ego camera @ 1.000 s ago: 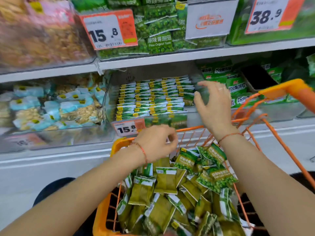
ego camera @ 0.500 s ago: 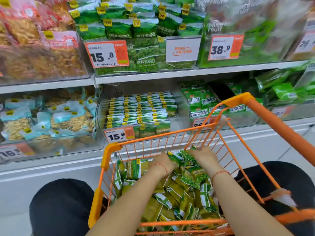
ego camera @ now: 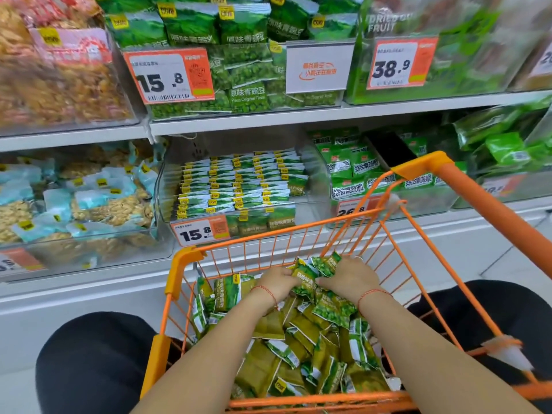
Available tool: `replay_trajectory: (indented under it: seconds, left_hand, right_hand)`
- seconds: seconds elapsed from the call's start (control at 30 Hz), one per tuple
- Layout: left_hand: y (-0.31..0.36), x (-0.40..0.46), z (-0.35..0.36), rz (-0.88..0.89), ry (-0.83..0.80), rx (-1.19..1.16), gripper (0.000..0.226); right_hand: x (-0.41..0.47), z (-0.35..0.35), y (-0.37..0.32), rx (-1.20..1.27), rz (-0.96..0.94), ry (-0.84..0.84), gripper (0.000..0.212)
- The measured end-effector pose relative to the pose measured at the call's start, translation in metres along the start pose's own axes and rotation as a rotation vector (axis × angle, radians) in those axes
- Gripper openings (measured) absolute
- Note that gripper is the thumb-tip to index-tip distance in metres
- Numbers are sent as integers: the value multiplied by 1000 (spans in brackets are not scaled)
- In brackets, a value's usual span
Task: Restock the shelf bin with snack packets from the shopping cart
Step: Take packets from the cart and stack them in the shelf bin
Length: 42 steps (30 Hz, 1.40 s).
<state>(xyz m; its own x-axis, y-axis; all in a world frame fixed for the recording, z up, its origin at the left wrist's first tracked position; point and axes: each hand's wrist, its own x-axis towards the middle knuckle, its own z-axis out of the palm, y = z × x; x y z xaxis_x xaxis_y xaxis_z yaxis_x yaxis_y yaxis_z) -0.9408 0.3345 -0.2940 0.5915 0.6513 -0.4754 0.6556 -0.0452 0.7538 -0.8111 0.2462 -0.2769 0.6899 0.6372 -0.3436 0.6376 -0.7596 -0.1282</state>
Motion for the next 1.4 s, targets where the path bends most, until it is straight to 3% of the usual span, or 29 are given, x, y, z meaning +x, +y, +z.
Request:
replay_trajectory:
  seconds: [0.1, 0.27, 0.33, 0.4, 0.47, 0.6, 0.7, 0.8, 0.9, 1.07, 1.2, 1.4]
  left_hand:
    - [-1, 2, 0, 27, 38, 57, 6]
    - [-2, -2, -3, 46, 126, 186, 31]
    - [-3, -3, -8, 35, 137, 195, 36]
    - [-2, -6, -15, 1, 126, 130, 27]
    - [0, -10, -24, -55, 80, 44, 10]
    - [-1, -14, -35, -168, 23, -106, 35]
    - [-2, -25, -38, -217, -11, -151, 36]
    - [-3, -34, -41, -238, -32, -331, 35]
    - [-1, -44, -42, -219, -69, -525, 18]
    - [4, -58, -53, -162, -160, -780, 29]
    - [4, -65, -56, -66, -266, -751, 57]
    - [6, -69, -54, 28, -195, -802, 58]
  right_hand:
    - [-4, -3, -7, -53, -8, 34, 59]
    - [-15, 1, -24, -386, -106, 133, 51]
    - [-9, 6, -23, -300, -93, 100, 38]
    - [-5, 6, -18, -53, -30, 3, 28]
    - [-7, 0, -14, 65, -11, -52, 32]
    - [-23, -20, -11, 113, -141, -133, 45]
    - [-41, -32, -20, 194, -355, -139, 50]
    - [-57, -29, -29, 266, -507, -26, 58]
    - [-59, -19, -31, 249, -607, 36, 57]
    - [-59, -18, -29, 300, -696, 78, 68]
    - [-63, -15, -28, 342, -727, 85, 67]
    - [-65, -18, -26, 343, -688, 125, 81]
